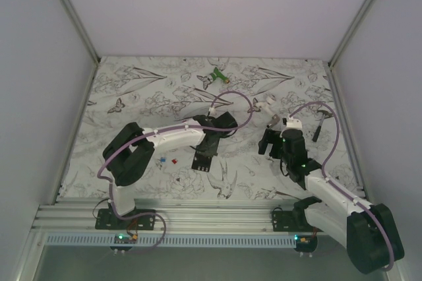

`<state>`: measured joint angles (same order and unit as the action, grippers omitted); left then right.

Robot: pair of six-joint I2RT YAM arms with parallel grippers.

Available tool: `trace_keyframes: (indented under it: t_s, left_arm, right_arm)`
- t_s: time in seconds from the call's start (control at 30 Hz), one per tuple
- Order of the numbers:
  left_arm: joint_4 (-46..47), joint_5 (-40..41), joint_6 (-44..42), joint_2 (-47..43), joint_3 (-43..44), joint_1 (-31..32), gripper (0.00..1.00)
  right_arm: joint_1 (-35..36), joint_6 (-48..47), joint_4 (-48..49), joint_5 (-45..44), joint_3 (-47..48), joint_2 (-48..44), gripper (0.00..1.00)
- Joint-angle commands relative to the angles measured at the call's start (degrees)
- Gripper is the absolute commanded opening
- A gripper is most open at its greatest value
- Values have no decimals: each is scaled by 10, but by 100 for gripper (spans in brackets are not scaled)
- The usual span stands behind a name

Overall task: Snap on the fuse box
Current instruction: Install the fuse at the fuse box base.

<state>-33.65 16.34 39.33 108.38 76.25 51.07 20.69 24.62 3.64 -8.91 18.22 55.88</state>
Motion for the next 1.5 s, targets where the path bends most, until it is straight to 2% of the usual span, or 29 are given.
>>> trace_keyframes:
  t_s: [0.0,0.27,0.63,1.0,1.23,1.47]
  left_arm:
    - [-49,-3,-11,-17,12,3,17]
    - [-50,-7,-8,-25,16,3,24]
    - [-41,-27,-6,-21,18,-7,21]
    - [-41,-31,-3,-8,17,-12,13]
    - [-41,-34,6,-4,4,-15,0]
    - [-41,-31,19,16,-14,-20,0]
  right_arm:
    - [-4,-4,11,1,14,-3,100]
    - [-5,-4,13,3,15,0,100]
    - [-5,-4,14,4,15,1,100]
    - [-5,-4,15,3,15,3,100]
    - [-4,-3,16,5,15,5,100]
    - [-4,-3,18,5,15,10,100]
